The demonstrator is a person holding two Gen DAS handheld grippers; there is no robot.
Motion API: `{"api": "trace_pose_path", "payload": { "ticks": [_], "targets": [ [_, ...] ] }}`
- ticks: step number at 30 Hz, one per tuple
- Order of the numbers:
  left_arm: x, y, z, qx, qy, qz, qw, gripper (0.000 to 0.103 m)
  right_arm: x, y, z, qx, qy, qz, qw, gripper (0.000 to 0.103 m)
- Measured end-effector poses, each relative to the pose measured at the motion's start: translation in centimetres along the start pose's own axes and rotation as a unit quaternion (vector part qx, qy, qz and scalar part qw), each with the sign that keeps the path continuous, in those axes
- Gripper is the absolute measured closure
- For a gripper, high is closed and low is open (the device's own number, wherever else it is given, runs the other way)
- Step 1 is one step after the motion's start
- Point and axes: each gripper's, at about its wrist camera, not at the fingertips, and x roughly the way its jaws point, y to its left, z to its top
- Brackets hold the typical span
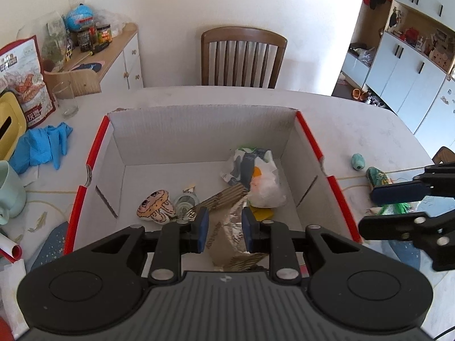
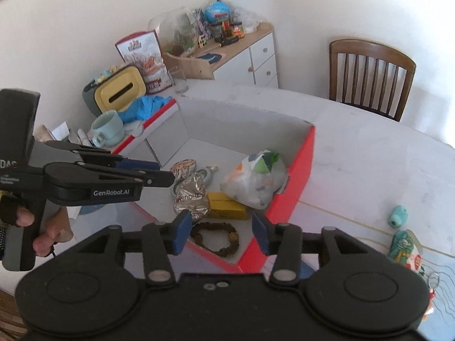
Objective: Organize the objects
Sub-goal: 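Open both grippers to drop the snack bag and wreath into the box, then move both grippers to the teal-printed pouch and green tassel keychain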
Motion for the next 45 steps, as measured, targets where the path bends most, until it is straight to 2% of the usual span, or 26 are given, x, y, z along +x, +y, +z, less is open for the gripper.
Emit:
{"api": "trace_pose_path", "payload": {
  "ticks": [5, 12, 21, 23, 25, 27, 30, 33, 41, 45],
  "targets": [
    [-1.2, -1.4, 0.2, 0.000, -0.010, -0.004, 0.9999, 0.079, -2.8, -1.8, -1.1, 0.018, -0.019, -0.003, 1.000, 0.050],
    [-2.3, -4.3, 0.5, 0.002, -0.022, -0.011, 0.9997, 0.074, -6.9, -5.6, -2.8, 0.047, -0.041, -0.019, 0.998, 0.047],
    [-2.0, -9.2, 0.6, 0.014, -0.020, -0.028, 0.9993, 0.073, -12.0, -11.2, -5.8, 0.086, -0.069, -0.066, 0.992, 0.040],
    [-1.6, -10.3, 0.6, 0.014, -0.018, -0.034, 0.9992, 0.069, -12.7, -12.5, -6.6, 0.094, -0.070, -0.077, 0.990, 0.037],
    [-1.3, -11.3, 0.6, 0.013, -0.016, -0.039, 0.9990, 0.050, -13.2, -13.8, -7.4, 0.098, -0.069, -0.089, 0.989, 0.037],
    [-1.1, -12.5, 0.6, 0.015, -0.019, -0.042, 0.9988, 0.043, -13.4, -14.8, -8.1, 0.100, -0.065, -0.099, 0.988, 0.036],
    [-0.4, -14.3, 0.7, 0.020, -0.016, -0.044, 0.9987, 0.041, -13.7, -16.2, -9.2, 0.103, -0.062, -0.112, 0.986, 0.034],
    [0.5, -16.0, 0.7, 0.022, -0.012, -0.046, 0.9986, 0.034, -13.8, -17.7, -10.1, 0.106, -0.057, -0.121, 0.985, 0.031],
    [2.9, -20.1, 0.8, 0.028, 0.001, -0.041, 0.9988, 0.020, -13.6, -20.8, -12.2, 0.101, -0.045, -0.129, 0.985, 0.013],
    [4.2, -21.3, 1.2, 0.024, 0.010, -0.040, 0.9988, 0.018, -13.1, -21.9, -12.8, 0.096, -0.038, -0.132, 0.986, 0.013]
  ]
}}
